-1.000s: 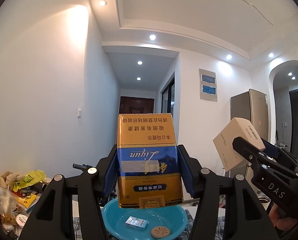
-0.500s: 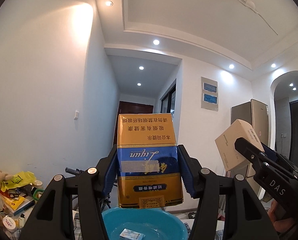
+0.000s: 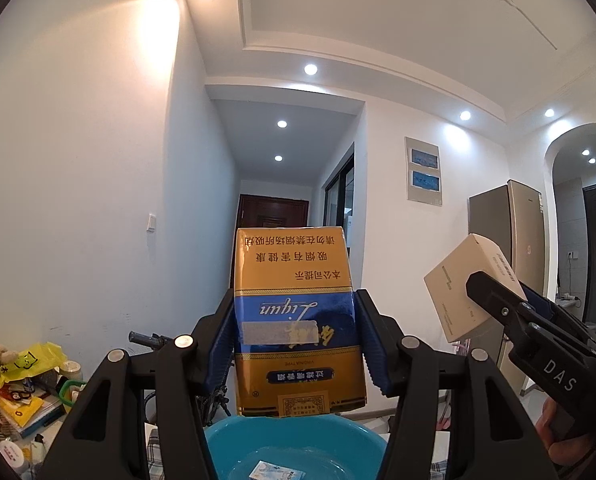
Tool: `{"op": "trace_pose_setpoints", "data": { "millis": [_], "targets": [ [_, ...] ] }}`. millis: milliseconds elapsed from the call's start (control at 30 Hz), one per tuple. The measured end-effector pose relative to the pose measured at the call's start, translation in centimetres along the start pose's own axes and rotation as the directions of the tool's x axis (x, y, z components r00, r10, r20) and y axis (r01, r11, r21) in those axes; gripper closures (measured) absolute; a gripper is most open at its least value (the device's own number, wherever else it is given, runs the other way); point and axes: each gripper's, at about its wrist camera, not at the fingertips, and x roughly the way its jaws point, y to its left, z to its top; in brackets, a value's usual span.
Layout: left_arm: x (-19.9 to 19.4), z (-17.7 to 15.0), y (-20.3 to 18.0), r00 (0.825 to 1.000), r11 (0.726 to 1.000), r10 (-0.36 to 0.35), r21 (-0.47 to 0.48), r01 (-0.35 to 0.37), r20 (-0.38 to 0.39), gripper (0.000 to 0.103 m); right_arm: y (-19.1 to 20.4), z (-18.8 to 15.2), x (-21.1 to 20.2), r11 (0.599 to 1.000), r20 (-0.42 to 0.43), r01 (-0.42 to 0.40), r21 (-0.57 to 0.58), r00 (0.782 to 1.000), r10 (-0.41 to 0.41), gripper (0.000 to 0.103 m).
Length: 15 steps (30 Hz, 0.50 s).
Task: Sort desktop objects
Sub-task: 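Carry both boxes over the basin and lower them toward its bottom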
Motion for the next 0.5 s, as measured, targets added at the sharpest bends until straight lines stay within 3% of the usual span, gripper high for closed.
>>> {"op": "trace_pose_setpoints", "data": {
  "millis": [500],
  "targets": [
    [1.3,-0.2,0.7,0.999,0.999,0.023,-0.026,-0.024,-0.026,0.045,-0.2,-0.8,0.9,1.000,-0.050,0.007,0.003,0.999,-0.007,0.046]
  ]
}}
